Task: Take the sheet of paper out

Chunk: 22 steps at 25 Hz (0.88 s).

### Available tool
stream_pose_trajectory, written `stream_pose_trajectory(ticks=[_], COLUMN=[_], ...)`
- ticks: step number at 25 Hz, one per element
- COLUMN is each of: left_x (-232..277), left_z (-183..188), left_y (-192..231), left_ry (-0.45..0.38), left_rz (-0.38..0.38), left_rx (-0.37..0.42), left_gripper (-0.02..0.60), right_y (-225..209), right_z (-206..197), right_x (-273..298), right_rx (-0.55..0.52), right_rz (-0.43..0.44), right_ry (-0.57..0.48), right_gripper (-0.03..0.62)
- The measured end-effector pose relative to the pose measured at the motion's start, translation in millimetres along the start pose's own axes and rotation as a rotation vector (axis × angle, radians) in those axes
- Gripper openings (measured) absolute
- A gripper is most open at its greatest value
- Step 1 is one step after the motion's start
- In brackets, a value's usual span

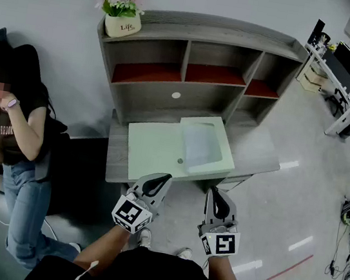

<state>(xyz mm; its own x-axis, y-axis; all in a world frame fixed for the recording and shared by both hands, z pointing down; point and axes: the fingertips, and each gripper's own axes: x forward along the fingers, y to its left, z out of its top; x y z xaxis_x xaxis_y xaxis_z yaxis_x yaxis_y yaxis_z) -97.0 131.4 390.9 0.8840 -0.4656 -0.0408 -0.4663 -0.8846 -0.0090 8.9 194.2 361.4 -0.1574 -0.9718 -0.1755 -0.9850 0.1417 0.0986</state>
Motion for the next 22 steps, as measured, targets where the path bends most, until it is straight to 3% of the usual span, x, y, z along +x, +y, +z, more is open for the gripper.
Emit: stream_pose_trajectory(ticks=[14, 22], left_x=[1, -8], left_z=[-1, -16], left_y=[3, 30], left_ry=[0.002, 0.029], left_rz=[-0.034, -0.062], left_rx=[0.008, -0.018], left_gripper=[0.006, 0.006], right_y=[3, 21], right_z=[4, 2], right_x=[8, 23], right_rx=[-0.027, -0.025], right_rz=[-0.022, -0.061], right_ry=[-0.015, -0.026], right_gripper=[0.021, 0.022])
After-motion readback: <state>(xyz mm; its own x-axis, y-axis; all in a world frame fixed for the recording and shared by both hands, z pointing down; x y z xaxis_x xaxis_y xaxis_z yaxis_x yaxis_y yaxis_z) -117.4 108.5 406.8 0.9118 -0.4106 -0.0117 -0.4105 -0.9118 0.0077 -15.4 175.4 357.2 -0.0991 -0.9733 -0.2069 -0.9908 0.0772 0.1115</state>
